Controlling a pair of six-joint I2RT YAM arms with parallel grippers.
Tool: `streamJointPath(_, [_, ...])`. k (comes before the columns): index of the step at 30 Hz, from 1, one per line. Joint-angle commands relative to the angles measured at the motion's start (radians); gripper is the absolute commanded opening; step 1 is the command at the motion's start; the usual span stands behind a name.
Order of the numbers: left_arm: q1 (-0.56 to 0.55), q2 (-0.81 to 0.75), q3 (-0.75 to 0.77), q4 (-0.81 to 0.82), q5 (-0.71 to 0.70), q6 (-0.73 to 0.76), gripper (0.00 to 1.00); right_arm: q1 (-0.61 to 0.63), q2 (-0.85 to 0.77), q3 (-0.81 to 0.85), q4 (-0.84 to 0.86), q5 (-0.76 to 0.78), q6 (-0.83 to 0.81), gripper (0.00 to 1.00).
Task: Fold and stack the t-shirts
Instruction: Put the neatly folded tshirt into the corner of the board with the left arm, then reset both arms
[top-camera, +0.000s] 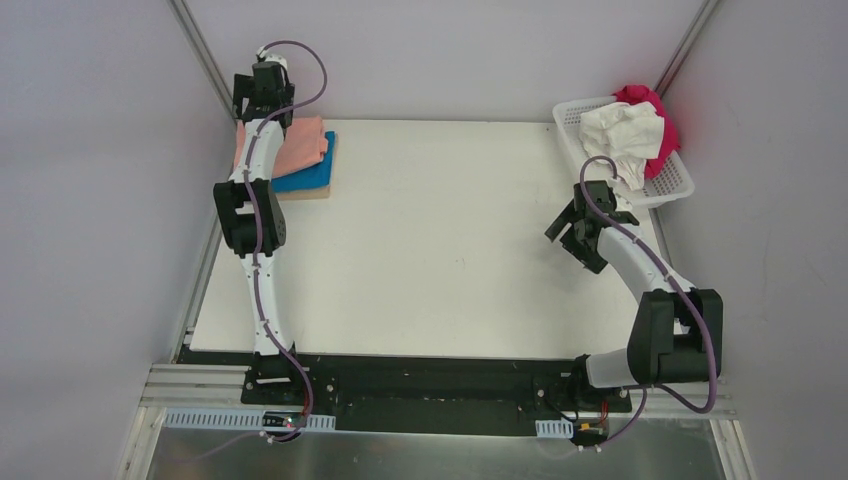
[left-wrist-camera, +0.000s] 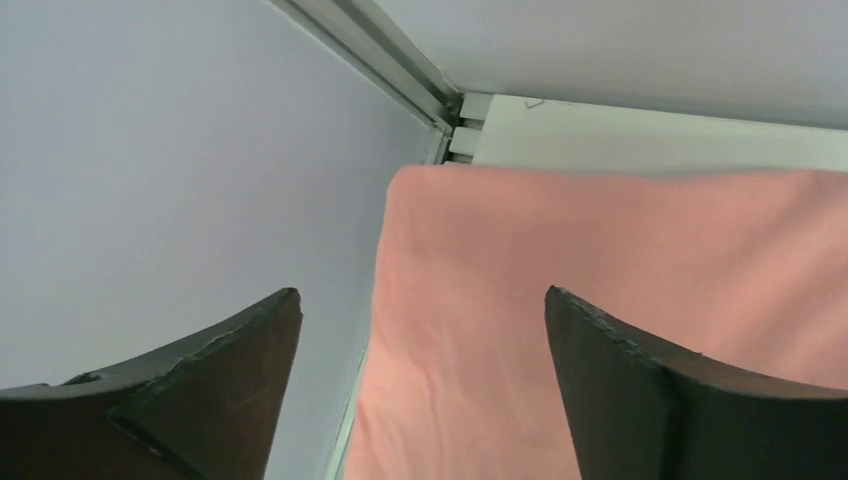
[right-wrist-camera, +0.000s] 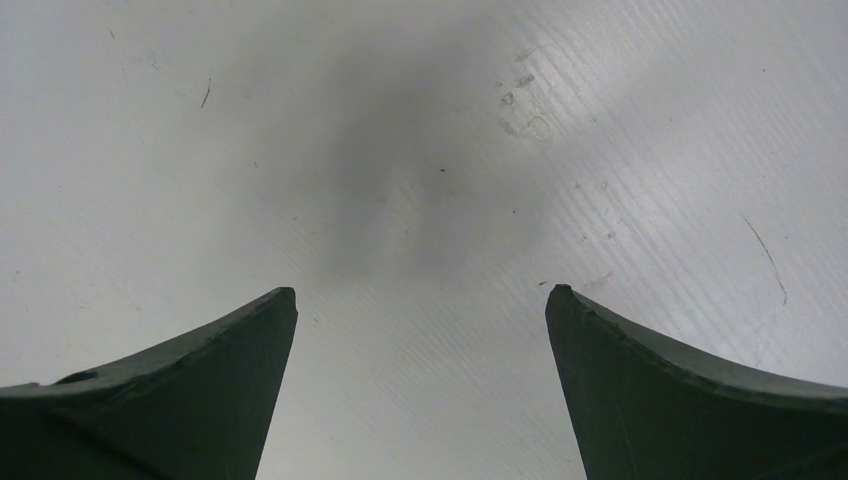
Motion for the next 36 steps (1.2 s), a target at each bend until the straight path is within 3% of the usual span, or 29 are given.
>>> streamJointPath(1, [0.005, -0.05, 0.008, 0.006, -0.085, -0.103, 0.98, -0.004, -0.026, 0.044, -0.027, 0.04, 0.019, 1.0])
streamJointPath(5, [0.004, -0.141, -0.042, -0.033, -0.027, -0.252, 0.99, -0.005, -0.087, 0.03, -0.008, 0.046, 0.034, 0.99])
streamJointPath(13, [0.002, -0.43, -0.311, -0.073, 0.355, -0.557, 0.99, -0.006, -0.228, -0.025, 0.024, 0.035, 0.055, 1.0])
streamJointPath(17, [-0.025, -0.625, -0.522, -0.063, 0.504, -0.728, 0.99, -0.006, -0.288, -0.069, 0.075, -0.04, 0.072, 0.99])
streamJointPath(23, [-0.253, -0.973, -0.96, 0.002, 0.288, -0.764, 0.99, -0.006, -0.366, -0.146, 0.15, -0.123, 0.098, 0.99])
streamJointPath(29, [-0.424, -1.286, -1.433, 0.152, 0.322, -0.881, 0.99, -0.006, -0.43, -0.214, 0.188, -0.164, 0.104, 0.99])
streamJointPath(36, [-0.473, -1.523, -1.662, 0.16, 0.327, -0.965, 0.99, -0.006, -0.458, -0.261, 0.249, -0.211, 0.106, 1.0])
